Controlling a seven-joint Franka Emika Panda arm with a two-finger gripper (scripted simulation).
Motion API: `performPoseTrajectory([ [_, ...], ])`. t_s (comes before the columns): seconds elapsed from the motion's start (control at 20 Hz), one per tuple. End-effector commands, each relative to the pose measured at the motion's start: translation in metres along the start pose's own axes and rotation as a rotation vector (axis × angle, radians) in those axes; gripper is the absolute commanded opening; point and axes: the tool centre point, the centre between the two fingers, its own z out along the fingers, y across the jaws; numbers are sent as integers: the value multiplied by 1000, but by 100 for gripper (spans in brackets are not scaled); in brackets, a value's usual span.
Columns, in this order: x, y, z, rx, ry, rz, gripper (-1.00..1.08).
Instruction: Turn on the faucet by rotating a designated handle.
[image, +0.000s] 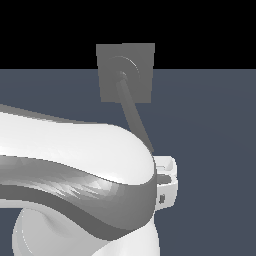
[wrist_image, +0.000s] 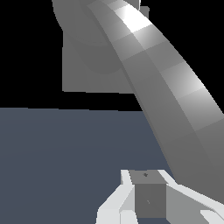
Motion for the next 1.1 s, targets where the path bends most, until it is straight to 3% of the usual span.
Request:
performPoseTrajectory([
  [0.0,11,22,6,-23,25,-5,-100],
  [0.25,12,37,6,-24,25,-5,-100],
  [0.3,-8,28,0,-18,-15,4,-100],
  [1.05,37,70,1,-20,0,0,-100],
])
